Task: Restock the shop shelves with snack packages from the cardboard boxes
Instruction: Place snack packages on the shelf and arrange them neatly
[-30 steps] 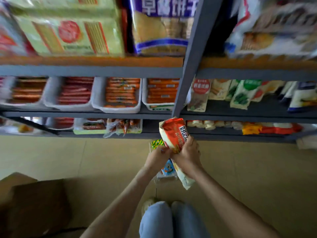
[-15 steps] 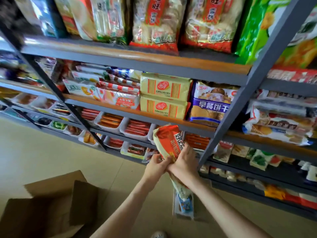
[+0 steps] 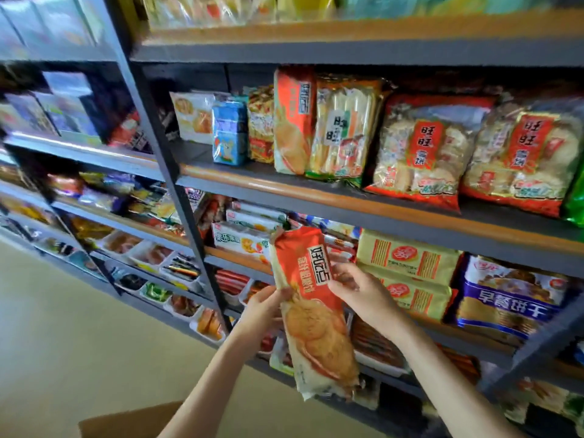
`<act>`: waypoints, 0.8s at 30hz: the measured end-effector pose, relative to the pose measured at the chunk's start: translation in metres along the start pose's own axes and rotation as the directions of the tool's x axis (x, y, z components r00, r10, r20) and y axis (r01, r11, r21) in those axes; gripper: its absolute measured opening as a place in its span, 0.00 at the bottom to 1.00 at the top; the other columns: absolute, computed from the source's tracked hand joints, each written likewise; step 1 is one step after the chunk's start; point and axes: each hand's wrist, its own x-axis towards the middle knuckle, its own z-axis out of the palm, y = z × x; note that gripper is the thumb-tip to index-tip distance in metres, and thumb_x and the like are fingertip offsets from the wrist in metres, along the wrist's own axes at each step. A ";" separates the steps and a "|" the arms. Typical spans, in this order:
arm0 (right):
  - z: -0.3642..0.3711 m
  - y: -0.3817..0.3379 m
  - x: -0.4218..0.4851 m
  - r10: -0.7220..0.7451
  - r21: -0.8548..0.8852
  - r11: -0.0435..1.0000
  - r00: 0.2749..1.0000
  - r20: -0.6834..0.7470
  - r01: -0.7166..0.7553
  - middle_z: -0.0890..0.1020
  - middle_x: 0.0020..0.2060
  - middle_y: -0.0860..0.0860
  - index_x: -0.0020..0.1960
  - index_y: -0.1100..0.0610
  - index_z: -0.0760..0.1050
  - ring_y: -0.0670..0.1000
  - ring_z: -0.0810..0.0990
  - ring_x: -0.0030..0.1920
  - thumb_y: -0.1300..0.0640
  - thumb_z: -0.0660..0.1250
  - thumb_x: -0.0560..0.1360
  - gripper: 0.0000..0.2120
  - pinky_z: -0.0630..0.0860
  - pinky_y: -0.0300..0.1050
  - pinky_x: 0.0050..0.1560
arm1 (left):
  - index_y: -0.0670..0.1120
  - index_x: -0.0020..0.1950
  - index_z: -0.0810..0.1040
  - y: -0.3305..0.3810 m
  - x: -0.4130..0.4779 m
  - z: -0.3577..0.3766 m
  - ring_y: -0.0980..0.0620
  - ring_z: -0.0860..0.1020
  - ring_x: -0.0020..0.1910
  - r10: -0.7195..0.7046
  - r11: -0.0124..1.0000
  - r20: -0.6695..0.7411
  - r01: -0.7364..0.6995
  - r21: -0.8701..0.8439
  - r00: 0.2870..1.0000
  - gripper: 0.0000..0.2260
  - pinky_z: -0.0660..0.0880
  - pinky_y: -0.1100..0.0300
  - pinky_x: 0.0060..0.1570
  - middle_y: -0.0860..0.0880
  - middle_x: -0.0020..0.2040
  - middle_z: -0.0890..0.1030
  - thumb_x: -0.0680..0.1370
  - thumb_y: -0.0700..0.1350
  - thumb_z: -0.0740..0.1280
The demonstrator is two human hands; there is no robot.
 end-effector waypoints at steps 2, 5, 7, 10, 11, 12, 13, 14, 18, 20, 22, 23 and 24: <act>0.010 -0.023 0.013 -0.050 0.002 0.999 0.999 -0.011 0.050 0.77 0.46 0.36 0.53 0.39 0.69 0.33 0.77 0.42 0.51 0.65 0.78 0.08 0.73 0.28 0.40 | 0.42 0.53 0.80 0.028 0.008 -0.023 0.51 0.84 0.38 0.038 0.999 0.000 -0.038 0.032 0.999 0.11 0.78 0.60 0.33 0.47 0.42 0.86 0.79 0.48 0.64; 0.022 -0.051 0.029 -0.125 0.015 0.992 0.992 -0.031 0.125 0.78 0.48 0.36 0.54 0.34 0.67 0.36 0.78 0.42 0.52 0.64 0.78 0.13 0.74 0.30 0.39 | 0.43 0.50 0.82 0.063 0.020 -0.046 0.51 0.84 0.40 0.082 0.995 -0.012 -0.082 0.060 0.997 0.13 0.77 0.62 0.34 0.48 0.43 0.86 0.78 0.52 0.65; 0.024 -0.064 0.042 -0.157 0.045 0.986 0.986 -0.058 0.160 0.79 0.51 0.37 0.60 0.35 0.68 0.36 0.79 0.45 0.52 0.64 0.79 0.14 0.75 0.31 0.42 | 0.43 0.48 0.82 0.087 0.030 -0.054 0.51 0.84 0.40 0.113 0.991 -0.002 -0.113 0.079 0.994 0.14 0.77 0.63 0.35 0.48 0.43 0.86 0.78 0.53 0.65; 0.019 -0.082 0.067 -0.161 0.103 0.981 0.985 -0.060 0.166 0.80 0.54 0.38 0.63 0.39 0.70 0.37 0.80 0.51 0.50 0.61 0.80 0.13 0.77 0.35 0.51 | 0.44 0.47 0.82 0.122 0.051 -0.058 0.51 0.84 0.38 0.114 0.992 -0.043 -0.112 0.062 0.993 0.15 0.78 0.61 0.36 0.47 0.43 0.86 0.76 0.56 0.67; 0.016 -0.090 0.075 -0.166 0.117 0.978 0.984 -0.062 0.172 0.81 0.52 0.37 0.60 0.38 0.70 0.36 0.80 0.50 0.50 0.60 0.80 0.11 0.77 0.36 0.51 | 0.44 0.48 0.81 0.133 0.059 -0.058 0.50 0.84 0.38 0.100 0.994 -0.067 -0.097 0.053 0.993 0.17 0.79 0.58 0.38 0.47 0.42 0.85 0.74 0.58 0.69; 0.012 -0.094 0.085 -0.176 0.119 0.976 0.982 -0.072 0.184 0.81 0.51 0.35 0.58 0.37 0.71 0.35 0.80 0.49 0.50 0.59 0.81 0.10 0.77 0.36 0.52 | 0.44 0.49 0.81 0.144 0.067 -0.058 0.49 0.84 0.40 0.078 0.996 -0.082 -0.074 0.045 0.994 0.21 0.81 0.55 0.43 0.47 0.43 0.85 0.71 0.62 0.70; 0.008 -0.101 0.093 -0.191 0.122 0.972 0.977 -0.091 0.201 0.81 0.49 0.34 0.56 0.36 0.71 0.34 0.80 0.49 0.50 0.59 0.81 0.09 0.76 0.36 0.53 | 0.43 0.52 0.80 0.152 0.076 -0.057 0.48 0.84 0.43 0.058 0.997 -0.091 -0.054 0.053 0.994 0.26 0.81 0.52 0.47 0.46 0.45 0.85 0.68 0.65 0.71; 0.004 -0.105 0.103 -0.205 0.118 0.969 0.973 -0.107 0.218 0.80 0.48 0.32 0.54 0.36 0.71 0.33 0.79 0.50 0.50 0.59 0.81 0.08 0.75 0.36 0.54 | 0.43 0.53 0.80 0.162 0.082 -0.056 0.46 0.84 0.45 0.046 0.998 -0.106 -0.041 0.054 0.993 0.29 0.80 0.49 0.51 0.46 0.47 0.85 0.66 0.66 0.72; -0.005 -0.122 0.137 -0.257 0.134 0.954 0.961 -0.097 0.269 0.80 0.54 0.38 0.62 0.41 0.71 0.38 0.79 0.54 0.49 0.62 0.79 0.12 0.75 0.41 0.57 | 0.43 0.54 0.80 0.199 0.108 -0.057 0.44 0.83 0.48 0.092 0.990 -0.140 -0.076 0.119 0.986 0.35 0.79 0.46 0.55 0.44 0.49 0.84 0.62 0.70 0.71; -0.008 -0.130 0.155 -0.271 0.153 0.946 0.957 -0.102 0.284 0.80 0.56 0.38 0.65 0.42 0.70 0.39 0.79 0.55 0.48 0.63 0.78 0.15 0.76 0.42 0.57 | 0.44 0.54 0.80 0.215 0.124 -0.063 0.43 0.83 0.47 0.133 0.985 -0.155 -0.113 0.132 0.979 0.37 0.79 0.47 0.54 0.45 0.47 0.85 0.58 0.72 0.71; -0.011 -0.140 0.172 -0.268 0.156 0.945 0.955 -0.128 0.286 0.79 0.59 0.39 0.68 0.43 0.69 0.41 0.78 0.59 0.45 0.63 0.78 0.19 0.75 0.45 0.59 | 0.43 0.51 0.80 0.232 0.132 -0.067 0.44 0.84 0.44 0.162 0.977 -0.123 -0.142 0.156 0.979 0.34 0.80 0.48 0.53 0.45 0.44 0.85 0.63 0.71 0.69; -0.012 -0.145 0.179 -0.263 0.154 0.946 0.953 -0.149 0.285 0.78 0.60 0.40 0.69 0.44 0.68 0.43 0.77 0.60 0.44 0.63 0.77 0.21 0.75 0.48 0.61 | 0.42 0.53 0.80 0.240 0.138 -0.070 0.45 0.84 0.43 0.157 0.973 -0.090 -0.138 0.184 0.984 0.35 0.80 0.49 0.52 0.45 0.44 0.85 0.64 0.72 0.68; -0.014 -0.149 0.187 -0.256 0.149 0.948 0.951 -0.172 0.282 0.77 0.61 0.41 0.70 0.45 0.67 0.45 0.77 0.61 0.45 0.63 0.78 0.21 0.75 0.50 0.61 | 0.42 0.55 0.79 0.248 0.141 -0.072 0.46 0.84 0.43 0.149 0.969 -0.037 -0.138 0.203 0.988 0.34 0.80 0.50 0.51 0.45 0.44 0.85 0.66 0.70 0.67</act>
